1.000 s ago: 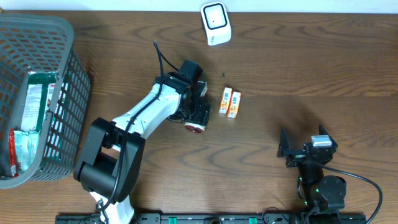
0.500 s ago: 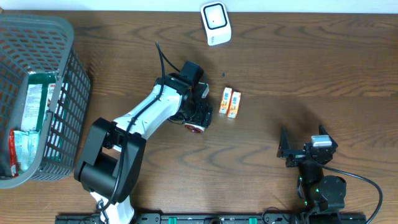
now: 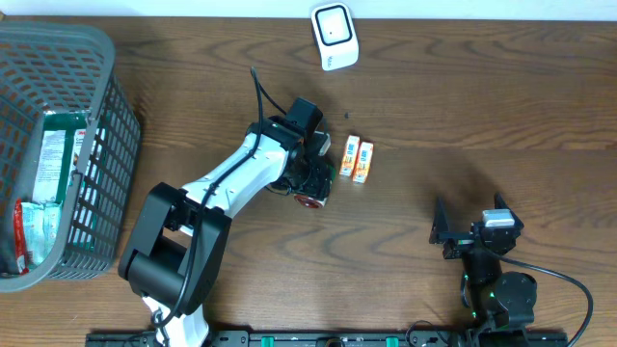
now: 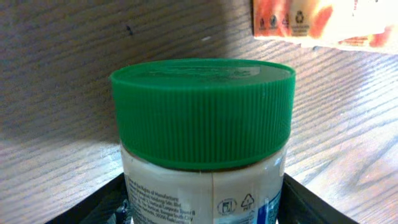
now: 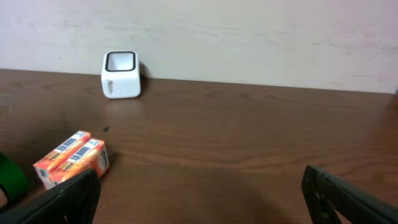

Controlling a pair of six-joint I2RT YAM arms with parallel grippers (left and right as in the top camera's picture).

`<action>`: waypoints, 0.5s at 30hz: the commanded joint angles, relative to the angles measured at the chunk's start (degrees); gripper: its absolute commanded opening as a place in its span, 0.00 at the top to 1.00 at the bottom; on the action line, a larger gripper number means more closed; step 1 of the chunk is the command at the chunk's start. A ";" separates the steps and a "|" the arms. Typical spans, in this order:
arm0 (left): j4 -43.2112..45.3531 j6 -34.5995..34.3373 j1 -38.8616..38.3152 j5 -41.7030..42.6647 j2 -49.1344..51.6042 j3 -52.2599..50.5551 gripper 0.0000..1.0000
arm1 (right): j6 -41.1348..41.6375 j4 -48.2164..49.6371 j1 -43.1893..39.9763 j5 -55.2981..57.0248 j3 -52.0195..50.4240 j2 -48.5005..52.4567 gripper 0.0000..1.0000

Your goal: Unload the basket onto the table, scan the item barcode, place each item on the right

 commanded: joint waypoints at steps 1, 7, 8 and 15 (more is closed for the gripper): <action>0.48 0.11 -0.17 -0.20 1.07 -0.74 0.36 | -0.68 -0.17 0.42 -0.04 -0.04 -0.15 0.01; 0.39 -1.42 -0.17 -0.24 0.70 -0.68 0.39 | -0.68 -0.20 0.42 -0.04 -0.04 -0.15 0.01; 0.33 -1.49 -0.17 -0.70 0.42 -0.59 0.40 | -0.68 -0.20 0.42 -0.04 -0.04 -0.15 0.01; -3.19 -7.96 -0.17 -11.63 -5.68 0.13 0.43 | -0.68 -0.20 0.42 -0.04 -0.04 -0.15 0.01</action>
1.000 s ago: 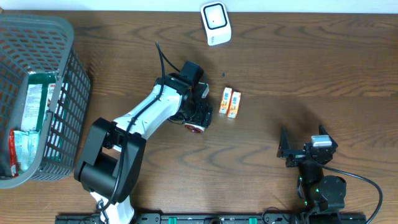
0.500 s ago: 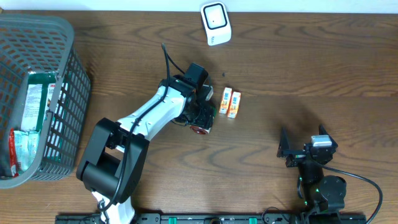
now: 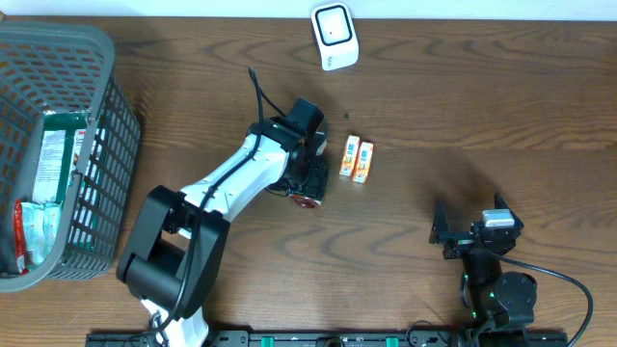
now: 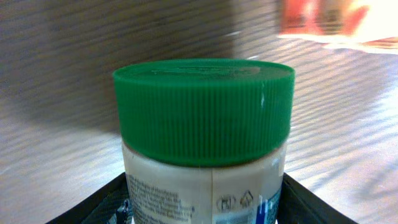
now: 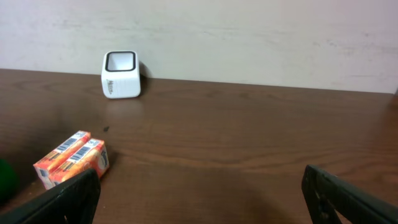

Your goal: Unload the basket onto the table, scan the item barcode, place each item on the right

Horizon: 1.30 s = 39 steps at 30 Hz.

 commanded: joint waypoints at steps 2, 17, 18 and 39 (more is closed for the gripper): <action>-2.67 -6.43 -0.20 -9.31 -6.29 0.11 0.45 | -0.68 -0.17 0.42 -0.04 -0.04 -0.15 0.01; -3.65 -12.68 -4.50 -23.71 -6.71 0.55 0.39 | -0.68 -0.17 0.42 -0.04 -0.04 -0.15 0.01; -3.80 -12.66 -4.50 -26.49 -6.73 0.57 0.34 | -0.68 -0.20 0.42 -0.04 -0.04 -0.15 0.01; 0.33 5.38 3.98 2.69 -1.22 -1.09 0.09 | -0.68 -0.20 0.42 -0.04 -0.04 -0.15 0.01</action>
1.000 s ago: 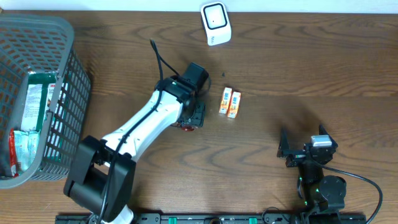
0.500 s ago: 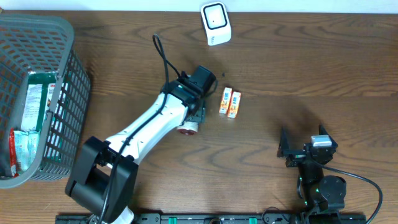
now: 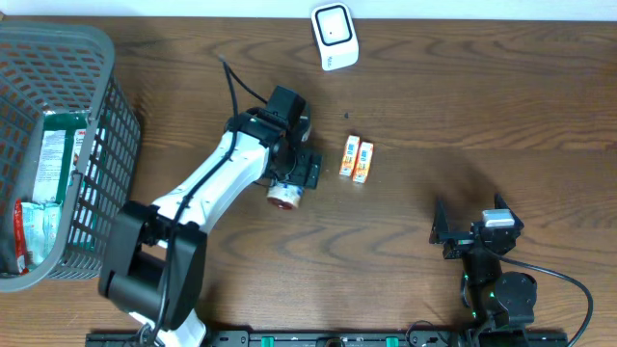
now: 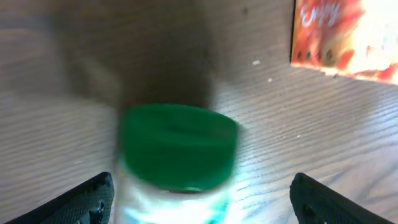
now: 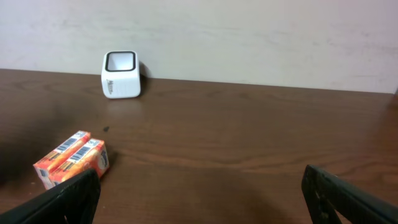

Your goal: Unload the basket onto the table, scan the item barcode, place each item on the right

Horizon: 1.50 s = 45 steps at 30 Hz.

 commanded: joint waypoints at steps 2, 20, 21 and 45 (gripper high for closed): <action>-0.13 2.49 0.00 0.83 2.10 -1.09 0.09 | -0.68 -0.17 0.42 -0.04 -0.04 -0.15 0.01; -1.90 1.99 -3.63 -3.54 2.10 -1.42 0.09 | -0.68 -0.20 0.42 -0.04 -0.04 -0.15 0.01; -1.68 0.85 -3.93 -5.51 2.16 -1.64 0.09 | -0.68 -0.20 0.42 -0.04 -0.04 -0.15 0.01; 1.70 -4.07 -7.67 -14.40 2.47 -4.63 0.25 | -0.68 -0.20 0.42 -0.04 -0.04 -0.15 0.01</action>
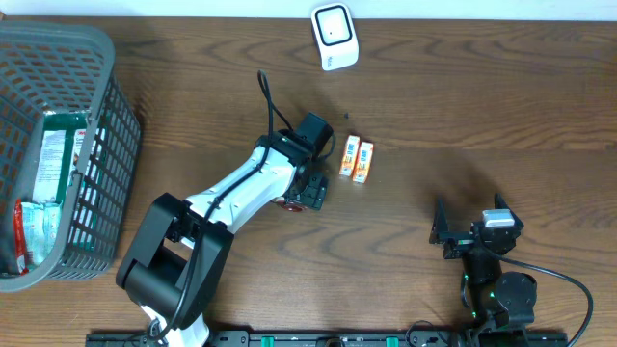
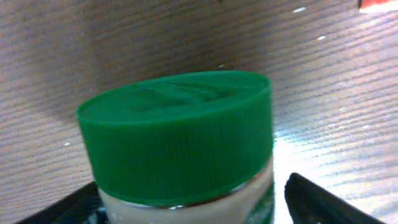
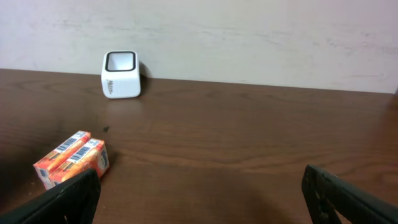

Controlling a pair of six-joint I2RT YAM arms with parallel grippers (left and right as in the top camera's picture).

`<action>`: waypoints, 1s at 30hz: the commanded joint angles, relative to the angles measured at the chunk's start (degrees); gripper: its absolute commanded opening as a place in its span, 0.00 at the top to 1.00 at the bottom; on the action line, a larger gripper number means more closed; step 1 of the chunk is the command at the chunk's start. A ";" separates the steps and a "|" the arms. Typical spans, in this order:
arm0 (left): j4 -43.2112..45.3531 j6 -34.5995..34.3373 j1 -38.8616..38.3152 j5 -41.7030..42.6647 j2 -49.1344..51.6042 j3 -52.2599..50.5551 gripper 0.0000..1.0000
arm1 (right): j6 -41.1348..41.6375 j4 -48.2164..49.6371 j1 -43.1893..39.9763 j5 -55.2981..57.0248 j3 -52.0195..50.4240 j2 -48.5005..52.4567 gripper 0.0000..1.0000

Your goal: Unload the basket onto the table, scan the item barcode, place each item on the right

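Note:
A jar with a ribbed green lid [image 2: 177, 140] and a pale body fills the left wrist view. My left gripper [image 2: 186, 208] is open around it: the right finger [image 2: 323, 199] stands clear of the glass, and the left finger is a dark edge beside it. From overhead the left gripper [image 1: 310, 189] covers most of the jar [image 1: 289, 203]. The white scanner [image 1: 333, 37] sits at the far edge, also in the right wrist view as a white scanner [image 3: 120, 74]. My right gripper [image 3: 199, 199] is open and empty.
Two orange boxes [image 1: 355, 159] lie just right of the left gripper, seen too as orange boxes [image 3: 71, 158]. A grey basket [image 1: 108, 67] with packets stands at the far left. The right arm [image 1: 477, 236] rests at the near right.
The left gripper has moved right and down over the jar, still open. The jar, then smaller and blurred ahead of the fingers, now sits between them. The right arm is unmoved.
My left gripper was shut on the green-lidded jar next to the orange boxes, and still held it half a second later. Then it stood open further left, with the jar loose on the table below. Now the open fingers flank the jar again.

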 commanded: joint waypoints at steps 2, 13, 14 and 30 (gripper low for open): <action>1.31 -0.59 -0.07 -1.27 0.70 -0.74 0.33 | -0.68 -0.17 0.42 -0.02 -0.04 -0.15 0.01; -0.98 -5.42 -0.22 -7.37 -2.43 1.03 0.41 | -0.68 -0.20 0.42 -0.02 -0.04 -0.15 0.01; -1.46 -6.38 -0.42 -7.98 -3.69 1.11 0.42 | -0.68 -0.17 0.42 -0.02 -0.04 -0.15 0.01; -8.61 -15.78 -8.87 -41.77 -9.46 1.20 0.44 | -0.68 -0.20 0.42 -0.02 -0.04 -0.15 0.01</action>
